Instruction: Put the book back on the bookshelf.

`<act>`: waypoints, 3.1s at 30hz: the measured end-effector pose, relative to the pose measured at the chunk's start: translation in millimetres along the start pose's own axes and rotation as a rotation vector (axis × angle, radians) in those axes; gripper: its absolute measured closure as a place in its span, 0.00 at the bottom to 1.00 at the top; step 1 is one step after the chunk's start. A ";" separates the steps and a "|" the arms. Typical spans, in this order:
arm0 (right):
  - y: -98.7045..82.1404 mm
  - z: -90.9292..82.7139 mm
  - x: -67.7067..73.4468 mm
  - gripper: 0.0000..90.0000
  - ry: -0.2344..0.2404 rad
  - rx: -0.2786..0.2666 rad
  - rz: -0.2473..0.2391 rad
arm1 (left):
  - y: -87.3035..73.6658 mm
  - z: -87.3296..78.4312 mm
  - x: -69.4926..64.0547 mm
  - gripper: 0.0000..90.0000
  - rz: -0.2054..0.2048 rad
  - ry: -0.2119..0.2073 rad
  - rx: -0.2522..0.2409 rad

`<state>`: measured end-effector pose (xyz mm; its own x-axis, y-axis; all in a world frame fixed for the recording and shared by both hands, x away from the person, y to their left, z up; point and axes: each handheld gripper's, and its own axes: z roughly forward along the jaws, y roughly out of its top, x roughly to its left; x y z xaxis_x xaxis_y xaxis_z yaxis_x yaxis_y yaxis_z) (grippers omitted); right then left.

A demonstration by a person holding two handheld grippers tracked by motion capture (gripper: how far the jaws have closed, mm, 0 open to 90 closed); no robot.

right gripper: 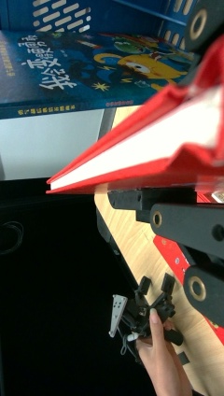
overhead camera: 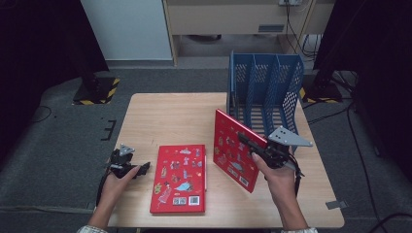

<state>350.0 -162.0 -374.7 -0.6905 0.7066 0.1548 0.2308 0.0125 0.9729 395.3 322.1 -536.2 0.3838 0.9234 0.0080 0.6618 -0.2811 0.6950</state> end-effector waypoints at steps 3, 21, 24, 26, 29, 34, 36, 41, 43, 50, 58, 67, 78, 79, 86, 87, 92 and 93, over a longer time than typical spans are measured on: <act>-0.7 -3.9 -0.6 0.89 -0.002 -0.001 0.003 | -0.7 0.2 -0.3 0.01 -0.003 0.001 -0.007; 3.5 -43.0 -6.2 0.89 -0.054 0.000 0.015 | -1.2 -0.2 -1.3 0.01 -0.006 0.006 -0.007; 9.7 -50.0 -5.3 0.89 -0.064 -0.004 0.021 | -1.2 -0.2 -1.4 0.01 -0.007 0.006 -0.007; 12.0 -52.1 -5.5 0.89 -0.066 -0.006 0.018 | -1.2 -0.2 -1.4 0.01 -0.007 0.006 -0.007; 24.6 -60.0 -4.0 0.89 -0.077 -0.017 0.027 | -1.4 -0.4 -1.7 0.01 -0.008 0.008 -0.006; 43.1 -68.1 -3.6 0.89 -0.094 -0.018 0.029 | -1.3 -0.2 -2.0 0.01 -0.009 0.009 -0.006; 51.3 -70.8 -4.5 0.89 -0.101 -0.021 0.028 | -1.1 -0.1 -2.3 0.00 -0.010 0.011 -0.004; 70.4 -76.2 -9.8 0.89 -0.127 -0.033 0.032 | -0.8 0.2 -2.7 0.00 -0.012 0.013 -0.002; 76.3 -77.0 -12.7 0.89 -0.137 -0.035 0.035 | -0.8 0.2 -2.8 0.00 -0.012 0.014 -0.002; 91.1 -74.4 -22.4 0.89 -0.191 -0.045 0.042 | -0.7 0.2 -2.8 0.00 -0.013 0.014 -0.002; 106.0 -59.9 -37.9 0.89 -0.258 -0.055 0.034 | -0.6 0.8 -3.3 0.00 -0.018 0.013 -0.005; 121.0 -38.5 -50.0 0.89 -0.333 -0.060 0.017 | -0.3 1.1 -3.7 0.00 -0.017 0.014 -0.007; 127.9 -12.6 -70.7 0.89 -0.422 -0.044 -0.012 | -0.2 1.2 -3.7 0.00 -0.018 0.014 -0.007; 127.8 -11.0 -71.8 0.89 -0.427 -0.043 -0.014 | -0.2 1.2 -3.7 0.00 -0.018 0.014 -0.007; 124.2 3.4 -84.9 0.89 -0.468 -0.040 -0.008 | -0.2 1.2 -3.7 0.00 -0.018 0.014 -0.007; 123.4 5.7 -86.9 0.89 -0.473 -0.039 -0.006 | -0.3 1.2 -4.0 0.00 -0.022 0.013 -0.007; 117.7 19.4 -96.8 0.89 -0.494 -0.037 -0.005 | -0.2 1.0 -3.6 0.00 -0.015 0.012 -0.002; 116.5 21.8 -99.1 0.89 -0.496 -0.036 -0.006 | -0.2 1.0 -3.6 0.00 -0.014 0.012 -0.002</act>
<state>460.2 -215.1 -280.4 -0.2805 0.9582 0.0570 0.1981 -0.0003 0.9802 394.4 318.6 -537.0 0.3665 0.9304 0.0065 0.6658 -0.2671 0.6967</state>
